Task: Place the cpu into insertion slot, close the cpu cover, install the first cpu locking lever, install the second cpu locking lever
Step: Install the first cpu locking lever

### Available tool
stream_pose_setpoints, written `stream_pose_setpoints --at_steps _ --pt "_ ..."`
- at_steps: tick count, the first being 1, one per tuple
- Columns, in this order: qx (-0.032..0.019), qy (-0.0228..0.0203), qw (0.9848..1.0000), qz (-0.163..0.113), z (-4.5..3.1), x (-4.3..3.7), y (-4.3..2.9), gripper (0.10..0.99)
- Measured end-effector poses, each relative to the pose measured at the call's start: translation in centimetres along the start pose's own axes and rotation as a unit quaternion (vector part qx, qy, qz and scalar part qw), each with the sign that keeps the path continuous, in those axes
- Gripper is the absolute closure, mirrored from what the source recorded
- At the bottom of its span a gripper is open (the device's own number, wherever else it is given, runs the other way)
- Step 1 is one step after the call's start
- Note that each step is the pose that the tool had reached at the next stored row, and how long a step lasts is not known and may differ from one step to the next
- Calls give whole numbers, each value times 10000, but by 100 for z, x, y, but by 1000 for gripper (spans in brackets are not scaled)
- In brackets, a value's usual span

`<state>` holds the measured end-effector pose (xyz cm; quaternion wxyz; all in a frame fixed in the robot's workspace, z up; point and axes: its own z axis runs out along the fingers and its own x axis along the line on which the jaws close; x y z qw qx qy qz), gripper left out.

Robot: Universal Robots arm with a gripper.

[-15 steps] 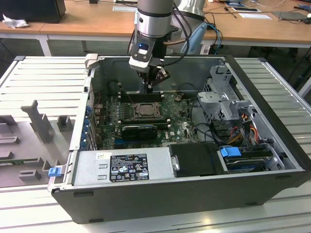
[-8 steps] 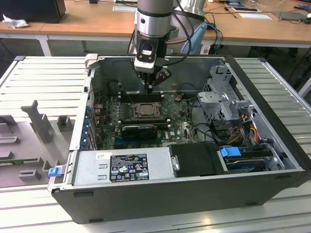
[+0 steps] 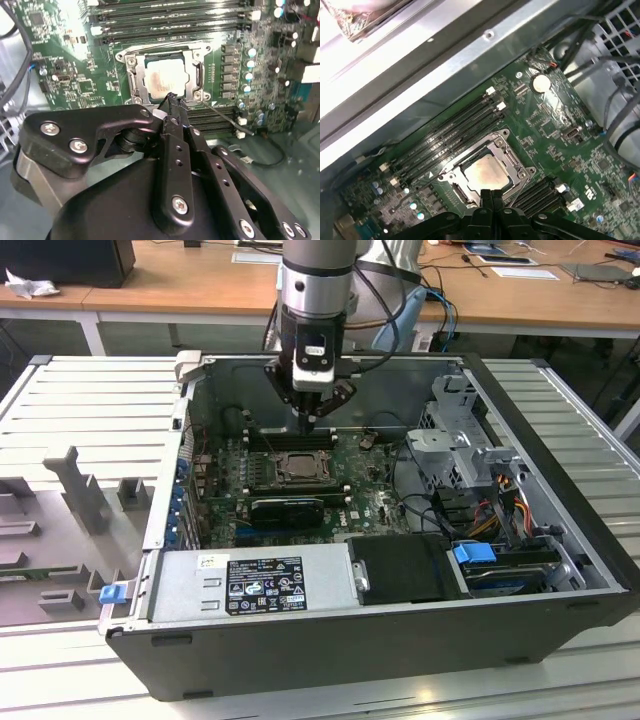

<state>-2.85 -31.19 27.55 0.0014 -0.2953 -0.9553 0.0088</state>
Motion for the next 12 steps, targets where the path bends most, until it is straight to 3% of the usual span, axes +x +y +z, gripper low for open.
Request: stream_pose_setpoints --at_steps 1,3,5,6,10,12 --pt "-36 -47 10000 -23 2 1 -1 980" --pt "-95 -85 9999 -52 2 1 0 980" --pt "-165 -64 9998 -106 3 0 0 980" --pt "-271 7 9993 -245 7 0 0 980" --pt "-272 13 9967 -765 31 1 0 980" --pt "-272 16 9946 -1003 34 1 0 980"
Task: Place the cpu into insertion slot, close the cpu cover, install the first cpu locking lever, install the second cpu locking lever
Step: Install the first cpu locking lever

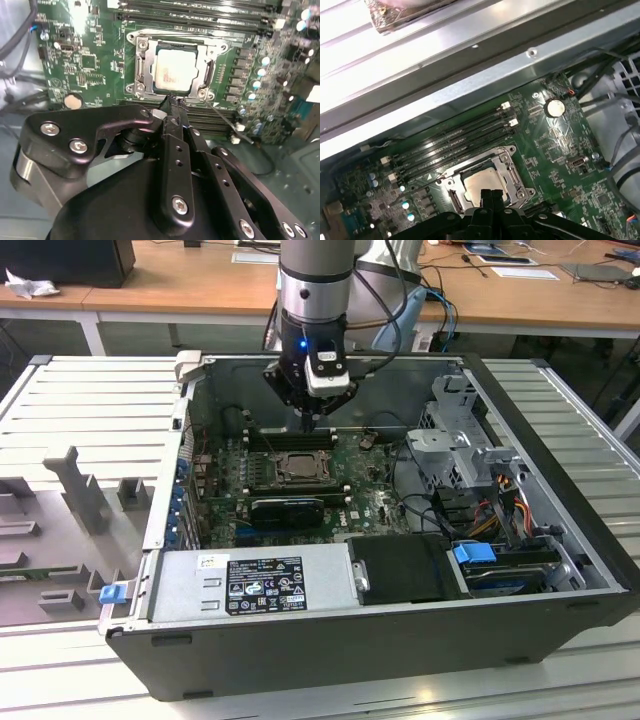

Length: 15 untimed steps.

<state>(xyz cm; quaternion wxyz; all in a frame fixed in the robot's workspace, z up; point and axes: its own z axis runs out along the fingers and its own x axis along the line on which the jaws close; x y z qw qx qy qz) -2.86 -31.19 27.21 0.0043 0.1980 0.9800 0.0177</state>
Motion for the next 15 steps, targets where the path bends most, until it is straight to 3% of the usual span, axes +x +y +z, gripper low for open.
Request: stream_pose_setpoints --at_steps 4,8,14,15 --pt "-3 10 9996 -289 7 1 0 980" --pt "-3 30 9966 -828 20 1 -1 980" --pt "-4 54 9890 -1477 36 1 -1 980" --pt "-4 59 9869 -1614 39 1 -1 980"
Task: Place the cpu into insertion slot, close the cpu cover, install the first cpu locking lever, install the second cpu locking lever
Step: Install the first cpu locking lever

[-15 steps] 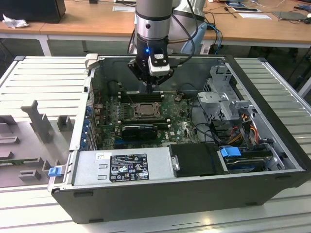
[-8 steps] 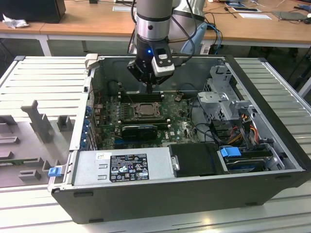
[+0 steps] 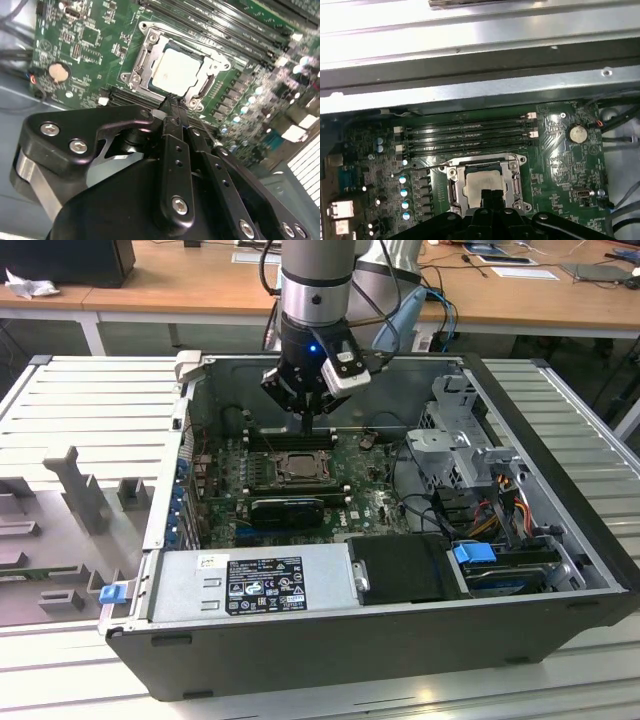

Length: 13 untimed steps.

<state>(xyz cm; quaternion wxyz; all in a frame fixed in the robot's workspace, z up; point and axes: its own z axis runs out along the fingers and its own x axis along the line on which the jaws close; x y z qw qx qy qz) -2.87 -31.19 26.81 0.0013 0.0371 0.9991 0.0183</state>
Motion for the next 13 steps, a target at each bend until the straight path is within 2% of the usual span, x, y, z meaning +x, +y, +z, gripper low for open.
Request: stream_pose_setpoints --at_steps 3,6,9,12,13 --pt "-1 15 9992 -411 10 0 0 980" --pt "-2 25 9976 -690 19 0 -1 980" --pt "-1 28 9970 -772 26 39 -4 980" --pt "-4 27 9970 -772 39 209 -17 980" --pt "-4 27 9970 -772 43 295 -23 980"
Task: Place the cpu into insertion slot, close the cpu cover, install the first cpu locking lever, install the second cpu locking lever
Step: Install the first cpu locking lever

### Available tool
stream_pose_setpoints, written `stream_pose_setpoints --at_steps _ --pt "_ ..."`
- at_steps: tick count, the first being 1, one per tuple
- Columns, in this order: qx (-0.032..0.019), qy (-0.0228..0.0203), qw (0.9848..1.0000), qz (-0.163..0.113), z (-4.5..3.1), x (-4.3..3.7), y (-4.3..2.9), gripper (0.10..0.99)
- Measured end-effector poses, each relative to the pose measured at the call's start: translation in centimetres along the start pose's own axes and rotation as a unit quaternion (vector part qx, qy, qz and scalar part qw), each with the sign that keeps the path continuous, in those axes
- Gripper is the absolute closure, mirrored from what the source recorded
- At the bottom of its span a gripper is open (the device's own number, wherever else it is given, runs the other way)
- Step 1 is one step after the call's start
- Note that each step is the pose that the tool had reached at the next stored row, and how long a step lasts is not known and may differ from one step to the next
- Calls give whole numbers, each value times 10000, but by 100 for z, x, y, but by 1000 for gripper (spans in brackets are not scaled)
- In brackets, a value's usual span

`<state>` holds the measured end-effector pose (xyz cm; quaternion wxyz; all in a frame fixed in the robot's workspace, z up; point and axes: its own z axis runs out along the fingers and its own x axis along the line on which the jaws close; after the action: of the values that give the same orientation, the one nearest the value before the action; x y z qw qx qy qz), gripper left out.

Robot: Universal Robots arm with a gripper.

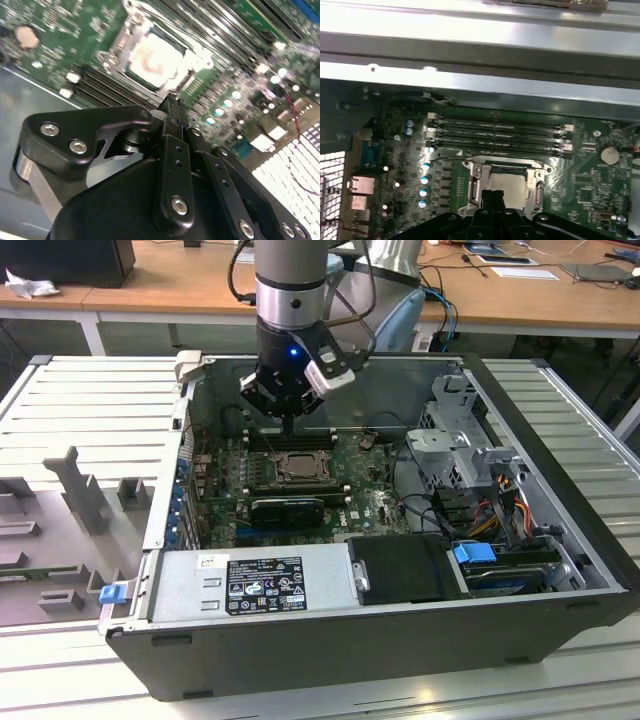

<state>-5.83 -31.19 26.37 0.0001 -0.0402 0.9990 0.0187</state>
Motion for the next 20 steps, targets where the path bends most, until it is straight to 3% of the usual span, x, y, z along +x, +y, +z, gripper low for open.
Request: stream_pose_setpoints --at_steps 3,10,15,20 --pt "0 0 10000 -1 6 177 16 980" --pt "0 -1 10000 15 18 426 58 980" --pt "0 -1 10000 15 44 535 86 980" --pt "0 0 10000 14 59 549 160 980"
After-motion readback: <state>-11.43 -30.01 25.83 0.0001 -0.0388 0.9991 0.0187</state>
